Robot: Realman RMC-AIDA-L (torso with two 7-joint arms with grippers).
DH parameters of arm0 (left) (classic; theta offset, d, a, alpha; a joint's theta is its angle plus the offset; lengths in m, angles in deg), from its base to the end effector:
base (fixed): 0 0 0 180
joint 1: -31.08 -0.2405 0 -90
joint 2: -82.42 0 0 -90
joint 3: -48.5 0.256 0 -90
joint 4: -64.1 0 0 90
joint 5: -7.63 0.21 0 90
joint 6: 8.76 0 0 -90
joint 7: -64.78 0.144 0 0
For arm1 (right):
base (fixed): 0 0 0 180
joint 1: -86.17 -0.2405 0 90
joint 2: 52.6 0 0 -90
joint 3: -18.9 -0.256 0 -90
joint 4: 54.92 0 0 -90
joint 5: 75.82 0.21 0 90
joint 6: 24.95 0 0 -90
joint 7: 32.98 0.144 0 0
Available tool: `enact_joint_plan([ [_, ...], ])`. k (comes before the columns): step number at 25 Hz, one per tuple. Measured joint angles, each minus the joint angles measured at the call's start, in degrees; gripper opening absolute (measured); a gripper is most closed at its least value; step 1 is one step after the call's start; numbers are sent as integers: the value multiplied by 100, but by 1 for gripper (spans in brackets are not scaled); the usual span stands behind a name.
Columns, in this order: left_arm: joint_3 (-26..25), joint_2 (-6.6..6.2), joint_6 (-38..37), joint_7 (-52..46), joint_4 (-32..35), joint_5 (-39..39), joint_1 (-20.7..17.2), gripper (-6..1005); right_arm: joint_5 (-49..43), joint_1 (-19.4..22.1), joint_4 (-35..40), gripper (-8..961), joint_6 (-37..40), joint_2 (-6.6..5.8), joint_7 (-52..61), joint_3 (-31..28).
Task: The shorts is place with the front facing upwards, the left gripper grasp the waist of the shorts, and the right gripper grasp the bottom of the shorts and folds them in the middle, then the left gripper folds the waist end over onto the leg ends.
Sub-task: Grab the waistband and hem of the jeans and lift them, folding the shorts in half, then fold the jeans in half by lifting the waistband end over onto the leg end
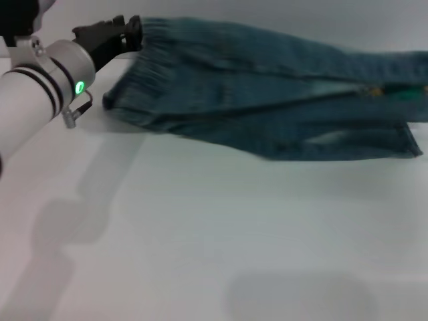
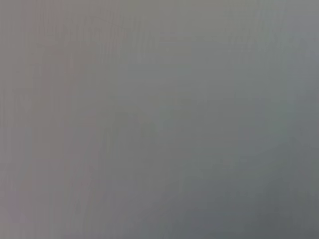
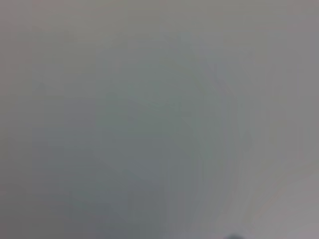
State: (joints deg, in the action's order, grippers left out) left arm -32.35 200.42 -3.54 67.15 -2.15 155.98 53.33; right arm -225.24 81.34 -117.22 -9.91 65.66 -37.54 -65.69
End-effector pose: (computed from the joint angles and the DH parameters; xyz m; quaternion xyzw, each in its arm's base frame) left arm -0.1900 0.4168 -0.0021 -0.7548 -0.3516 -0.2456 0.4963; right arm 0.3093 0.3517 0.0457 -0.6362 0.3696 0.2428 0.6322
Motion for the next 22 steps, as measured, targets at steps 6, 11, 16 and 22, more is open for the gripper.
enact_joint_plan([
  [6,127,-1,-653,0,779,29,504,388,-90,-223,361,230,419,-25,-10,-313],
  [11,172,-7,-707,-8,764,7,419,566,-175,-7,177,435,429,-11,-11,-267],
  [16,242,-14,-475,0,427,30,152,685,-220,135,174,616,678,28,-11,215],
  [22,216,-37,149,8,205,37,6,808,-319,121,774,726,1994,67,-10,916],
])
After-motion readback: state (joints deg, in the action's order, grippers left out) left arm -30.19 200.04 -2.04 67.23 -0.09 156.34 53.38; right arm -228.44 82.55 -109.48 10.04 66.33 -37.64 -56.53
